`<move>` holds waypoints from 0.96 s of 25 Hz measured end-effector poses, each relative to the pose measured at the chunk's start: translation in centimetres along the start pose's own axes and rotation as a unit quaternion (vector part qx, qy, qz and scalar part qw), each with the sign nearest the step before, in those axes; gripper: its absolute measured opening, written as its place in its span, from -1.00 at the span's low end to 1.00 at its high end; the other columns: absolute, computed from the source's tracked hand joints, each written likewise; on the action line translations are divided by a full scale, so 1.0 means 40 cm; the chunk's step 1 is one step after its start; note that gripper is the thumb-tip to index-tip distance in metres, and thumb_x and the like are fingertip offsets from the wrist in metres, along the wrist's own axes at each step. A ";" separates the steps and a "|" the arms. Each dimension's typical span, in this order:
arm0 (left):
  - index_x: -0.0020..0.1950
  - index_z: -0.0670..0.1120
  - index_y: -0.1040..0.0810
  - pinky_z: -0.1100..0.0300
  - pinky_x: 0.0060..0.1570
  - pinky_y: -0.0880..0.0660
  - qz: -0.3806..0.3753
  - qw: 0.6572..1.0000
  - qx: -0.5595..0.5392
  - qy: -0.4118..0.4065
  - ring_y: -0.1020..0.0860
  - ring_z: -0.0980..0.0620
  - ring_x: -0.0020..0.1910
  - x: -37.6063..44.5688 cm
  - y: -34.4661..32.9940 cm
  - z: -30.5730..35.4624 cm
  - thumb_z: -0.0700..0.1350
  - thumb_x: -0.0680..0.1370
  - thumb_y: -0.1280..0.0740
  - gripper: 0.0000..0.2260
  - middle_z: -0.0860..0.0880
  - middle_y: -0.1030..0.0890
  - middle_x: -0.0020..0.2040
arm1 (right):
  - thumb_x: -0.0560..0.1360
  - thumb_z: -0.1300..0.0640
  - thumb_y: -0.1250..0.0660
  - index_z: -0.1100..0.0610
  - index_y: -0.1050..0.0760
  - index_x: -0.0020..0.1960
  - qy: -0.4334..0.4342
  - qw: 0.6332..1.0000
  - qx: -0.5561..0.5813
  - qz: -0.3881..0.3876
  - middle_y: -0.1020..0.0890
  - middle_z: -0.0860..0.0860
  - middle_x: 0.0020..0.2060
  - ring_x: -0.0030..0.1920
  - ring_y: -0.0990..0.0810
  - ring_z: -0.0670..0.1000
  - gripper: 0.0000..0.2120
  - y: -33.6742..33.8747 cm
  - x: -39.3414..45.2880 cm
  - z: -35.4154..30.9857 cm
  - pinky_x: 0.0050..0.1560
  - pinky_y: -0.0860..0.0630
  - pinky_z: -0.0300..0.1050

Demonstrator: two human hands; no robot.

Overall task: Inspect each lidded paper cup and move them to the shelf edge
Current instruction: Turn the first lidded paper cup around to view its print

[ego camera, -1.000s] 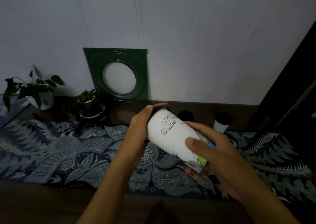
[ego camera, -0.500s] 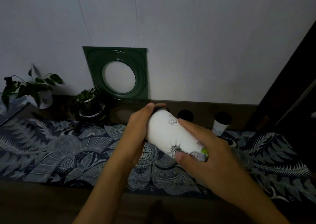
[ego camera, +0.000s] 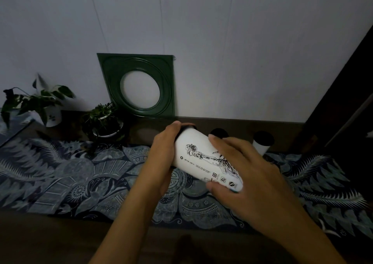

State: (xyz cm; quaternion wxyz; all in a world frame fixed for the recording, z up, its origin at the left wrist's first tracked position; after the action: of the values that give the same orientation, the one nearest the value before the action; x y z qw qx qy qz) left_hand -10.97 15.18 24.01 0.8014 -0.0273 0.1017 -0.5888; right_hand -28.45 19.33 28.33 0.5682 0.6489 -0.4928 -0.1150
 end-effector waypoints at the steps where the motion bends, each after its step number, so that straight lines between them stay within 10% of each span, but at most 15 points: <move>1: -0.08 0.04 -0.76 0.08 -0.15 -0.52 -0.005 1.000 0.008 -0.008 -0.66 -0.02 -0.18 0.001 0.001 0.003 0.06 0.65 -0.22 -0.67 -0.09 -0.75 -0.14 | 0.37 -0.37 -0.23 -0.24 -0.20 0.51 0.000 1.000 0.004 0.001 -0.50 -0.12 0.29 -0.08 -0.57 -0.15 -0.26 -0.002 -0.003 -0.001 -0.26 -0.53 -0.36; 5: 0.19 0.14 -0.67 0.13 -0.11 -0.61 -0.090 0.984 0.072 -0.134 -0.69 0.03 -0.01 -0.011 -0.018 0.047 0.22 0.55 -0.18 -0.63 0.02 -0.74 0.07 | 0.24 -0.33 -0.43 -0.47 -0.41 0.29 -0.181 0.907 0.376 -0.056 -0.64 -0.23 0.11 -0.09 -0.70 -0.10 -0.39 -0.042 -0.011 0.062 -0.31 -0.67 -0.17; 9: 0.26 0.16 -0.62 0.13 -0.08 -0.62 -0.117 0.974 0.054 -0.186 -0.66 0.00 0.11 -0.031 -0.022 0.062 0.21 0.59 -0.17 -0.65 0.05 -0.69 0.19 | 0.38 -0.10 -0.56 -0.17 -0.58 0.27 -0.255 0.763 0.589 -0.072 -0.76 0.12 -0.04 -0.40 -0.67 0.13 -0.53 -0.065 -0.011 0.073 -0.54 -0.53 -0.14; 13: 0.09 0.09 -0.69 0.00 -0.22 -0.62 -0.026 0.996 -0.058 -0.069 -0.69 -0.13 0.01 -0.029 -0.015 0.012 0.17 0.54 -0.20 -0.67 -0.06 -0.74 0.06 | 0.31 -0.20 -0.50 -0.18 -0.51 0.32 -0.231 0.841 0.485 0.071 -0.72 0.02 0.02 -0.32 -0.70 0.01 -0.41 0.004 0.004 0.113 -0.44 -0.59 -0.21; 17: 0.18 -0.09 -0.67 -0.17 -0.18 -0.69 -0.100 0.962 -0.210 0.142 -0.71 -0.29 0.00 -0.067 -0.075 -0.085 0.17 0.59 -0.25 -0.60 -0.26 -0.72 0.12 | 0.32 -0.13 -0.48 -0.21 -0.44 0.31 -0.085 0.898 0.410 0.138 -0.61 -0.15 0.11 0.11 -0.65 -0.18 -0.42 0.084 0.056 0.074 -0.18 -0.65 -0.30; 24: 0.23 -0.22 -0.64 -0.04 -0.34 -0.68 -0.229 0.861 -0.321 0.321 -0.66 -0.35 -0.10 -0.131 -0.198 -0.121 0.18 0.52 -0.30 -0.47 -0.33 -0.67 0.07 | 0.27 -0.17 -0.61 0.22 -0.37 0.34 -0.024 0.787 0.611 0.083 -0.64 0.30 0.14 0.07 -0.68 0.33 -0.17 0.064 0.186 0.057 0.07 -0.62 0.23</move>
State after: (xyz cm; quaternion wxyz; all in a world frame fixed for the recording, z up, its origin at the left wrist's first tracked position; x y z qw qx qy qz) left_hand -20.86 18.12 21.27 0.5144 -0.1150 0.5272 -0.6665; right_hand -27.73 12.51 32.80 0.0480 0.8140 -0.5257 0.2425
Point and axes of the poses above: each hand's wrist, its own x-axis towards the middle knuckle, its own y-axis out of the back of the hand, z = x × y, the point moved 9 cm from there along x, towards the middle knuckle
